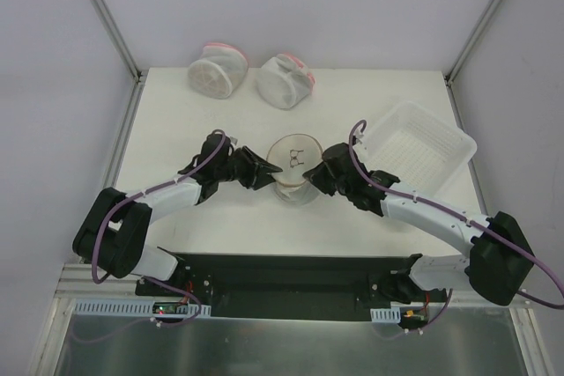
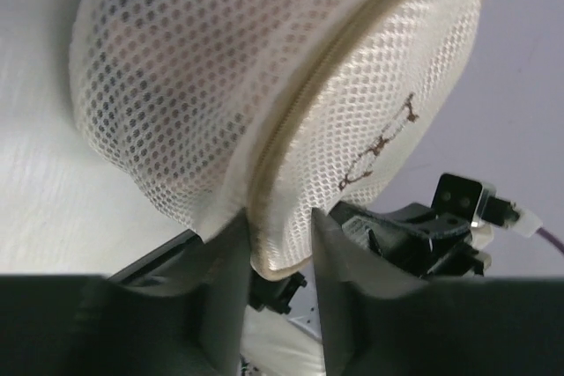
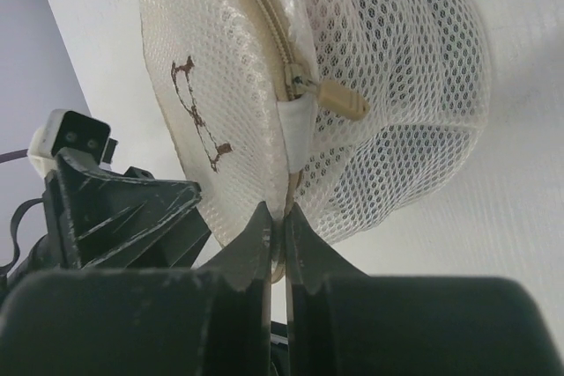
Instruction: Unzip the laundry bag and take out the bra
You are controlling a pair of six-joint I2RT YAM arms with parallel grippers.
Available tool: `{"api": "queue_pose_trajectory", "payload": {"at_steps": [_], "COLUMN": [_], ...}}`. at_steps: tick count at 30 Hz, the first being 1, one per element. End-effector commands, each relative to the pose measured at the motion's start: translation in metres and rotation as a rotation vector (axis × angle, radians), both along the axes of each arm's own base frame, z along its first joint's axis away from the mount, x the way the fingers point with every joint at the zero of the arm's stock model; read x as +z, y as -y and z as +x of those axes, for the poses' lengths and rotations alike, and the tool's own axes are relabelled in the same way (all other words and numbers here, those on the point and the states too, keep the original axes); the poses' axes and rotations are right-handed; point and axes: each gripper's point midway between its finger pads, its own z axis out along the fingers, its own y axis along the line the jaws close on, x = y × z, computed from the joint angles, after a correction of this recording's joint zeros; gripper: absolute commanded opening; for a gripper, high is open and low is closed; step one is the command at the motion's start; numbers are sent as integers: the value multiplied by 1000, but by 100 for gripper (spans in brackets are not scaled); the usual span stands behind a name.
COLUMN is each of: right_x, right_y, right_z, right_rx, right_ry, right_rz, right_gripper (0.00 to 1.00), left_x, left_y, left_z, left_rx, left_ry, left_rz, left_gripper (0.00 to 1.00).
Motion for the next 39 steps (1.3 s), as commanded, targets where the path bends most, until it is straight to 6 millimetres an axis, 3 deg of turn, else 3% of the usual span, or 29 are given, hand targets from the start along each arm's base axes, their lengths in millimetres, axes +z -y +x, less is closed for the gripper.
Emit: {"api": "queue_pose_trajectory", "payload": {"at_steps": [1, 4, 8, 9, 10, 12, 13, 14, 16, 17, 19, 22, 23, 25, 33, 39], "right_x": [12, 13, 22, 27, 35, 47, 54, 59, 64, 65, 72, 76, 80, 80, 44, 24], "right_y": [-3, -4, -3, -2, -3, -1, 3, 9, 32, 41, 58, 69, 74, 63, 40, 20], "right_z": [-1, -2, -1, -1, -1, -6, -10, -12, -20, -21, -21, -13, -1, -1, 52, 64], "right_rx": [39, 53, 88, 99, 118, 204, 244, 293, 314, 339, 338, 386, 380, 494, 598, 663], "right_ry": [29, 33, 74, 90, 104, 152, 161, 192, 211, 236, 257, 258, 253, 246, 117, 80], "right_rz": [-19, -25, -50, -55, -57, -119, -162, -222, -316, -373, -405, -396, -391, -343, -263, -210], "right_gripper": [1, 1, 2, 7, 33, 68, 81, 85, 87, 88, 89, 87, 85, 83, 75, 73], "left_x": [18, 22, 30, 32, 36, 52, 50, 64, 63, 75, 69, 63, 66, 60, 60, 63], "left_y": [13, 15, 11, 8, 5, 4, -5, -4, -8, -11, -15, -19, -19, -19, -22, -30], "left_z": [10, 12, 16, 14, 14, 17, 18, 13, 11, 8, 11, 18, 21, 22, 29, 27], "left_rx": [-26, -45, -62, -69, -109, -212, -239, -313, -396, -456, -487, -517, -525, -542, -540, -541], "left_ry": [39, 60, 110, 116, 179, 297, 287, 318, 361, 381, 393, 422, 432, 417, 425, 444], "left_rz": [-38, -32, 18, 35, 46, 57, 69, 25, -4, -66, -72, -54, -52, -51, -33, -35], "left_gripper": [16, 0, 0, 0, 0, 0, 0, 0, 0, 0, 0, 0, 0, 0, 0, 0]}}
